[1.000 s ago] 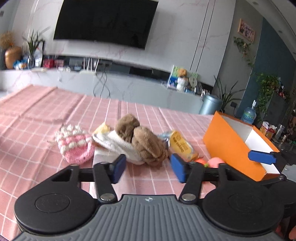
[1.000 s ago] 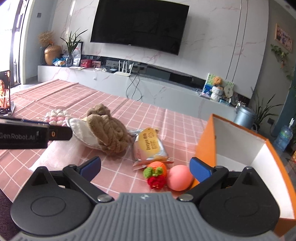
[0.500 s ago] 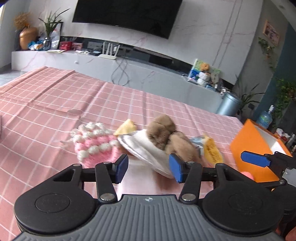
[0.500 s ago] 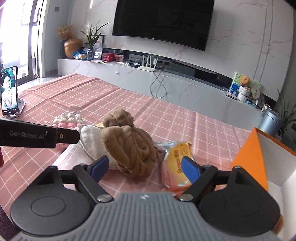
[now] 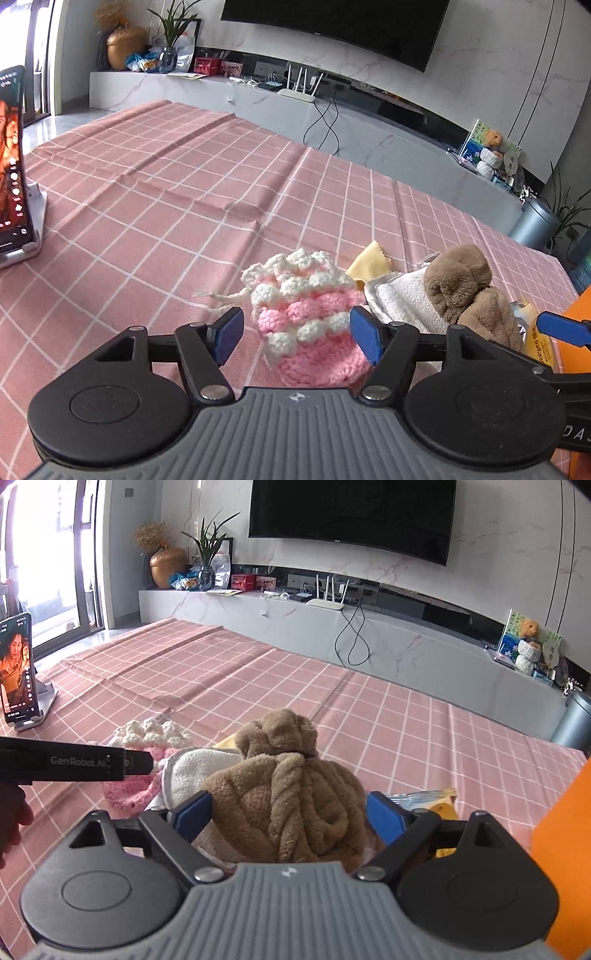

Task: Organize soft objects
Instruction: 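Grasp the pink knitted hat with the left tool while the right tool grasps the brown plush bear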

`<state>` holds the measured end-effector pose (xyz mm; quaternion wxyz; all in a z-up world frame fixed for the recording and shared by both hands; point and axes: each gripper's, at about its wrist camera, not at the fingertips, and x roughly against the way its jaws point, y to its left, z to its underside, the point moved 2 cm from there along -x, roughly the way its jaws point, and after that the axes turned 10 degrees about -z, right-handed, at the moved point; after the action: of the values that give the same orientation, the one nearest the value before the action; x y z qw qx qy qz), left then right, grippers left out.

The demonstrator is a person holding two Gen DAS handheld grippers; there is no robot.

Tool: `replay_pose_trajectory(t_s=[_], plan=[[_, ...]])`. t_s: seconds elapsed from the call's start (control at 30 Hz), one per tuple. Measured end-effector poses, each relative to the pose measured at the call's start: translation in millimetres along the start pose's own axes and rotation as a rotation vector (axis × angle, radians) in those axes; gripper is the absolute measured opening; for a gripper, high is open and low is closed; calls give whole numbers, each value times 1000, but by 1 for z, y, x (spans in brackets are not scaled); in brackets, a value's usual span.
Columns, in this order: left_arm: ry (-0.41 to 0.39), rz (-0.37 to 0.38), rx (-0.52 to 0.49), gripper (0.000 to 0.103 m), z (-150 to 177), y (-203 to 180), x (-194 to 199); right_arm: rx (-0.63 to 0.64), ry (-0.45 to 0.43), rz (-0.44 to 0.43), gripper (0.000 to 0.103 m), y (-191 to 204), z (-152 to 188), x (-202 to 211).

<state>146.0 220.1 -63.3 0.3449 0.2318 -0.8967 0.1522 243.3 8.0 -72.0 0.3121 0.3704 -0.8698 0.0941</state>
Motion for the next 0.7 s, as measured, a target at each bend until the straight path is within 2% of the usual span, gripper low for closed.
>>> replay_pose_trajectory(t_s=[0.2, 0.33, 0.4, 0.47, 0.53, 0.57, 0.63, 0.7], plan=[[17, 6, -13, 78, 1, -8, -15, -91, 41, -39, 87, -9, 3, -21], [17, 10, -34, 76, 2, -14, -21, -112, 57, -30, 73, -13, 8, -27], [15, 10, -53, 69, 3, -18, -23, -129, 64, -31, 68, -16, 10, -29], [16, 18, -74, 54, 4, -22, -25, -142, 69, -28, 63, -20, 11, -29], [11, 33, -87, 47, 5, -25, -25, -140, 71, -28, 56, -21, 13, -28], [7, 42, -96, 39, 5, -26, -24, -132, 72, -25, 55, -20, 13, -27], [-6, 46, -120, 33, 6, -30, -22, -123, 73, -26, 48, -20, 13, -25], [-11, 62, -138, 32, 6, -33, -20, -116, 72, -29, 44, -20, 11, -23]])
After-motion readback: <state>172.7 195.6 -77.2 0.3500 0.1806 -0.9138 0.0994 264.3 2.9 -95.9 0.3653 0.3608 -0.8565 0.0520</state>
